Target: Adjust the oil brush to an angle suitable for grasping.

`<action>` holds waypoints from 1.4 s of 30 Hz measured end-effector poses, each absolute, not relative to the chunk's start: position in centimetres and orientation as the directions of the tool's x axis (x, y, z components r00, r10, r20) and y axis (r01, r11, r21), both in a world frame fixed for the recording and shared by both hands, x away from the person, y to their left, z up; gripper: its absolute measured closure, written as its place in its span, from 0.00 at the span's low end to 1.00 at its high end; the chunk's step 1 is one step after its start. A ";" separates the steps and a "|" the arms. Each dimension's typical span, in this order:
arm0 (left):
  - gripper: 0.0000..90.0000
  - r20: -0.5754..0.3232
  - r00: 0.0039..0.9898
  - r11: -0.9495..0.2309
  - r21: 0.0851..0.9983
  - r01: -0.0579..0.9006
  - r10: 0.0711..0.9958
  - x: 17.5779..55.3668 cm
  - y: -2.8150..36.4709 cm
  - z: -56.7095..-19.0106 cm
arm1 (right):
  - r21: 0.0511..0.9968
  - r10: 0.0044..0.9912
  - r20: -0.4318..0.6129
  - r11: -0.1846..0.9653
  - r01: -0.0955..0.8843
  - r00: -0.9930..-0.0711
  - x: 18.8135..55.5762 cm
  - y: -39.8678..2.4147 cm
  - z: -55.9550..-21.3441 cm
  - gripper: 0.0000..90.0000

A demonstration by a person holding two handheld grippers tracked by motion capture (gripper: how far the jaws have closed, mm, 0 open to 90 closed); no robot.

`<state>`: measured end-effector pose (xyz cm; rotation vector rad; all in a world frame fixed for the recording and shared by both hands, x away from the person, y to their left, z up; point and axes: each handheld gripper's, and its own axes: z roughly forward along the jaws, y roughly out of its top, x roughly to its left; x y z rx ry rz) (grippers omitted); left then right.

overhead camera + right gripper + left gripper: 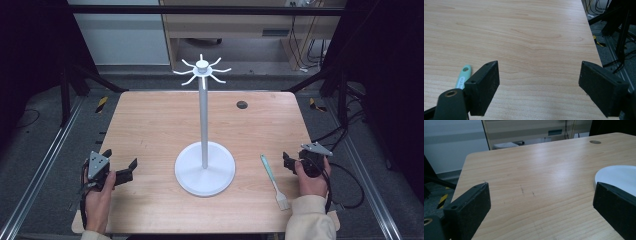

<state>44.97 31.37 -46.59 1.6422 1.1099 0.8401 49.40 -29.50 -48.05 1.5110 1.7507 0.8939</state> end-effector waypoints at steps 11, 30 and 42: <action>0.02 0.035 0.373 -0.164 0.933 0.320 0.927 45.1 30.9 -46.8 | 0.799 0.987 -0.113 0.158 0.581 -0.113 49.7 -28.1 -47.5 0.25; 0.02 0.014 0.421 -0.166 0.930 0.327 0.907 45.5 30.4 -46.0 | 0.770 0.978 -0.122 0.199 0.607 -0.167 51.9 -25.9 -46.8 0.70; 0.02 0.017 0.429 -0.181 0.921 0.344 0.903 45.0 30.4 -46.0 | 0.644 0.945 -0.060 0.283 0.711 -0.322 52.8 -23.7 -47.7 1.00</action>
